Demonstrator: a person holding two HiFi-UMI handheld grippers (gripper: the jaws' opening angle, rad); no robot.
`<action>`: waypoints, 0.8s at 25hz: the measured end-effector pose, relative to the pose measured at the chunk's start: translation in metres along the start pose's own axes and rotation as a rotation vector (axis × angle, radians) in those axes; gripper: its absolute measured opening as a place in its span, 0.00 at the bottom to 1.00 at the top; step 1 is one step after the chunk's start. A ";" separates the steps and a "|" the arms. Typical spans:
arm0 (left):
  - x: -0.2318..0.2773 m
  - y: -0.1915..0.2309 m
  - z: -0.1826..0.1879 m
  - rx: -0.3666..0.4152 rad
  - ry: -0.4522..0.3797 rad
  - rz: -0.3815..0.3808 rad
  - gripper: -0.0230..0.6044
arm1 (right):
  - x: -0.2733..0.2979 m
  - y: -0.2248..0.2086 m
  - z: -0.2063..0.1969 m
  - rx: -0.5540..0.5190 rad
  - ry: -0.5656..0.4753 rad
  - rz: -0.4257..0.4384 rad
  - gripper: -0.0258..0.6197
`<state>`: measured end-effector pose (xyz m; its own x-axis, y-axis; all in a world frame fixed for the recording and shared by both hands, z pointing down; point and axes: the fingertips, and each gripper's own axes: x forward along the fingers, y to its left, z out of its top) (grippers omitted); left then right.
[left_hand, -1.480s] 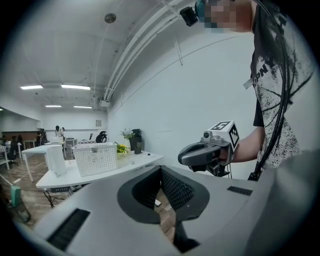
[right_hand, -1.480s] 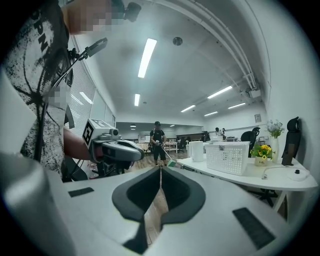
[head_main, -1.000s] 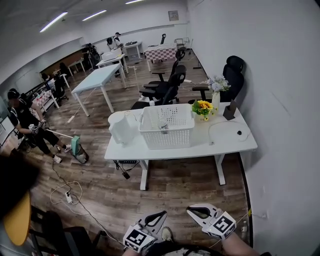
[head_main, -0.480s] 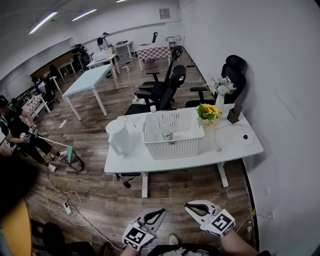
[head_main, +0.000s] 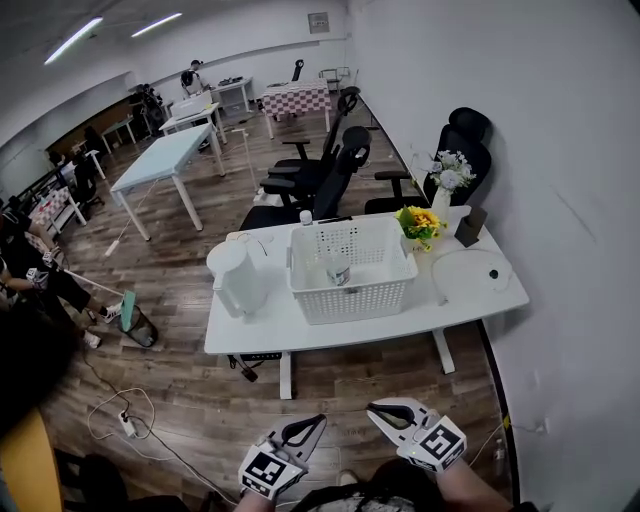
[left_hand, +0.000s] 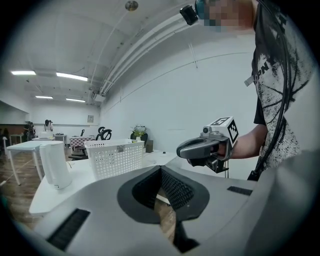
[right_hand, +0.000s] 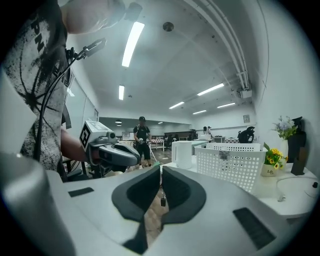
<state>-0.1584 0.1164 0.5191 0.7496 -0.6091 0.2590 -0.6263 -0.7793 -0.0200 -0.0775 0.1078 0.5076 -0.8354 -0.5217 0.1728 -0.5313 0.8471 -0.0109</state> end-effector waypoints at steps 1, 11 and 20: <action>0.001 0.003 0.000 -0.001 -0.001 -0.003 0.05 | 0.002 -0.002 0.000 0.000 0.002 -0.004 0.08; 0.029 0.031 0.001 -0.018 -0.005 -0.026 0.05 | 0.015 -0.033 0.008 -0.007 0.009 -0.039 0.08; 0.076 0.071 0.010 -0.029 0.000 -0.003 0.05 | 0.046 -0.089 0.011 -0.004 0.004 0.009 0.08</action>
<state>-0.1442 0.0131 0.5276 0.7517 -0.6064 0.2593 -0.6297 -0.7768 0.0087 -0.0703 0.0072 0.5060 -0.8395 -0.5138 0.1764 -0.5233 0.8521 -0.0081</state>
